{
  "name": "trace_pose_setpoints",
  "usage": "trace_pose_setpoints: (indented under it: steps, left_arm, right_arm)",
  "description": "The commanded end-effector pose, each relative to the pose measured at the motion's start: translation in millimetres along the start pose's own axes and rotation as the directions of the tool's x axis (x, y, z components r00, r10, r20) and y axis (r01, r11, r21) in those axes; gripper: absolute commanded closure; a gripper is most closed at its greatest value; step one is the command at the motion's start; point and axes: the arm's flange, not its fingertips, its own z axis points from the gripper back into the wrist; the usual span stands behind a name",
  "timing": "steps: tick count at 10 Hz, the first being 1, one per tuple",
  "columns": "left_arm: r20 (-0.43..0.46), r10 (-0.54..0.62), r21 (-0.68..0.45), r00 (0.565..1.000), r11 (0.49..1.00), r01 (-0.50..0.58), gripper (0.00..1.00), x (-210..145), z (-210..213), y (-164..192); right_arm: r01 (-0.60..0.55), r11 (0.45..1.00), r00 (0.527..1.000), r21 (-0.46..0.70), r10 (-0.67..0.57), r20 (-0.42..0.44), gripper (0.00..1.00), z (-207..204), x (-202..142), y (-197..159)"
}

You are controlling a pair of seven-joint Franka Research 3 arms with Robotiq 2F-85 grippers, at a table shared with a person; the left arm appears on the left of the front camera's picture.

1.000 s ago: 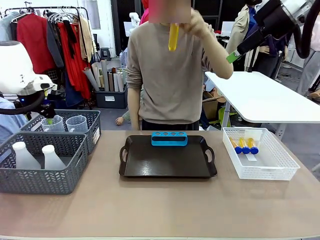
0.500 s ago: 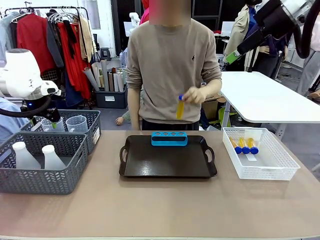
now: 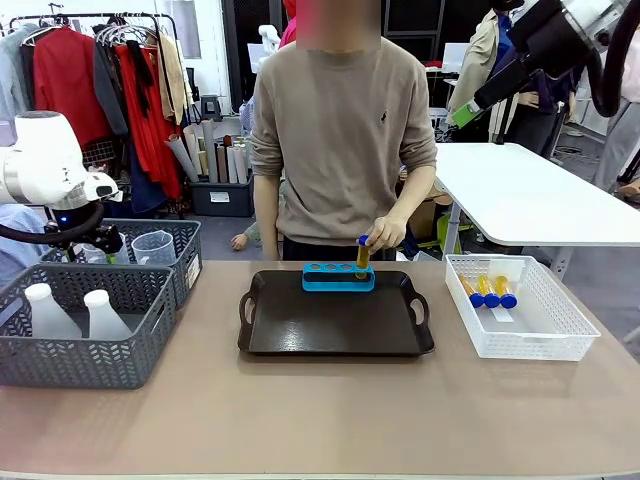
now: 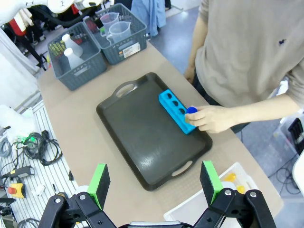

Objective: Prepare the laboratory tools.
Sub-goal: Pick up one Large Measuring Cup and place it on the Handle tray.

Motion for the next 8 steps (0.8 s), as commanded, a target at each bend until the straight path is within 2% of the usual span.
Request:
trace_pose_setpoints:
  steps: [1, 2, 3, 7, 8]
  left_arm:
    - [-0.005, -0.018, -0.032, 1.000, 0.999, 0.018, 0.00, 4.9, 1.1, 7.3]
    - [-0.002, -0.017, -0.032, 1.000, 0.999, 0.017, 0.00, 4.4, -0.5, 7.5]
    - [0.000, -0.031, -0.023, 1.000, 0.999, 0.031, 0.13, 4.6, -1.2, 9.6]
    - [0.005, -0.028, -0.018, 1.000, 0.999, 0.028, 0.89, 5.5, -0.1, 12.7]
    - [0.004, -0.029, -0.016, 1.000, 0.999, 0.029, 1.00, 5.9, 0.2, 13.2]
  right_arm:
    - [-0.002, 1.000, 1.000, 0.007, 0.002, 0.000, 0.00, 1.5, 0.2, 0.1]
    - [-0.002, 1.000, 1.000, 0.007, 0.002, 0.000, 0.00, 1.5, 0.2, 0.1]
    - [-0.002, 1.000, 1.000, 0.007, 0.002, 0.000, 0.00, 1.5, 0.2, 0.1]
    - [-0.002, 1.000, 1.000, 0.007, 0.002, 0.000, 0.00, 1.5, 0.2, 0.1]
    - [-0.002, 1.000, 1.000, 0.007, 0.002, 0.000, 0.00, 1.5, 0.2, 0.1]
